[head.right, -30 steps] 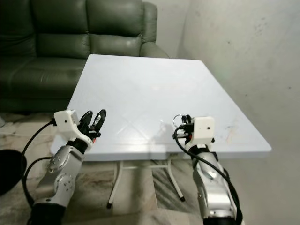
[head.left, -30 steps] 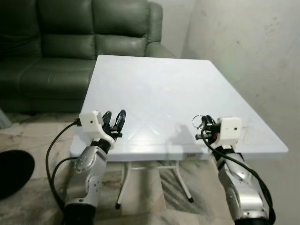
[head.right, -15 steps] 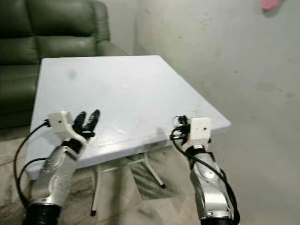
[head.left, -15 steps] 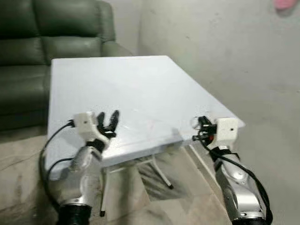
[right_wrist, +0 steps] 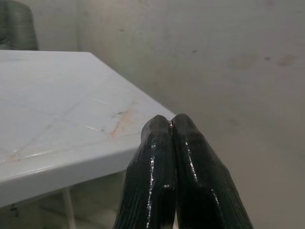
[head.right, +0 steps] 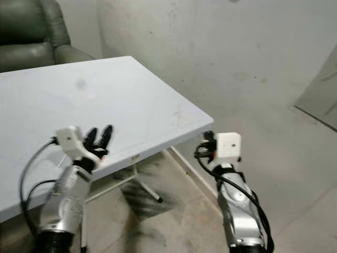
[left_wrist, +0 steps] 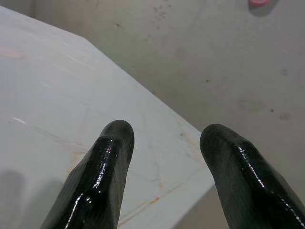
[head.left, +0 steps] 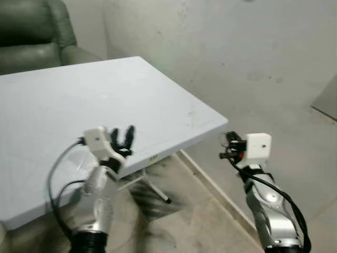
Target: Hang keys on a hook
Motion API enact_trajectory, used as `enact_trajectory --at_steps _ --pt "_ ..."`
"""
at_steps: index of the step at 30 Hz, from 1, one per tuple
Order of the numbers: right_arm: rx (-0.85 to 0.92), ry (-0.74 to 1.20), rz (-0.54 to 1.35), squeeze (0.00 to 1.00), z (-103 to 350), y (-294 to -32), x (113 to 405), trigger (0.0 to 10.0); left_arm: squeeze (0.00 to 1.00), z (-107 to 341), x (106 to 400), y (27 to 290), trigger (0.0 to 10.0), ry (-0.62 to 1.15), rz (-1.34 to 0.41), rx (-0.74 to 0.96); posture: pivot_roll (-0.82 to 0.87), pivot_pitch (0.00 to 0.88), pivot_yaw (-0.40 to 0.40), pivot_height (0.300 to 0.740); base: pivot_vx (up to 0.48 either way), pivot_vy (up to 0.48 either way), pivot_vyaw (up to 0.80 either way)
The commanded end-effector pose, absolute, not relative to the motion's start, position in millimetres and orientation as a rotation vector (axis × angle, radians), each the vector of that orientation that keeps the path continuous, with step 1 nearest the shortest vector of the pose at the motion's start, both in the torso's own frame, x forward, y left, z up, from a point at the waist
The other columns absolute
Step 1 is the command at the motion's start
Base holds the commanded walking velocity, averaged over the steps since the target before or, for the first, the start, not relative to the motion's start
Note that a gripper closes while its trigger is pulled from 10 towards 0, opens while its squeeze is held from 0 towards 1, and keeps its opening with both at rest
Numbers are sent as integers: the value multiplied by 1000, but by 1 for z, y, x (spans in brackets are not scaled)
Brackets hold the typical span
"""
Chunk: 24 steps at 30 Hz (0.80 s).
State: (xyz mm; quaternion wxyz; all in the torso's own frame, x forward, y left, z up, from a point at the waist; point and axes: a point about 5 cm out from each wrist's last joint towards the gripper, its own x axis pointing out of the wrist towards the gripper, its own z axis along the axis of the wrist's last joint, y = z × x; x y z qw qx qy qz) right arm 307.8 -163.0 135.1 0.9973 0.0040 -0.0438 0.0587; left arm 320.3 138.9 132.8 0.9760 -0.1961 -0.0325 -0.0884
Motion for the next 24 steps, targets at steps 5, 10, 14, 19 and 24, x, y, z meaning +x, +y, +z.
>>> enact_trajectory --at_steps 5,10,14,19,24 --pt "10 -106 94 0 140 -167 308 10000 0 135 321 140 10000 -61 -167 -377 89 0 -75 740 0 0 -718" --pt "13 -106 90 0 141 -168 308 10000 0 135 320 140 10000 -64 -166 -368 89 0 -75 740 0 0 -719" --pt "9 -110 80 0 141 -170 308 10000 0 136 320 144 10000 -64 -160 -361 89 0 -75 740 0 0 -719" --pt "10 -113 77 0 141 -169 307 10000 0 137 320 146 10000 -66 -158 -355 90 0 -62 740 0 0 -723" --pt "14 -111 69 0 141 -170 307 10000 0 138 321 144 10000 -66 -164 -353 89 0 -60 740 0 0 -725"
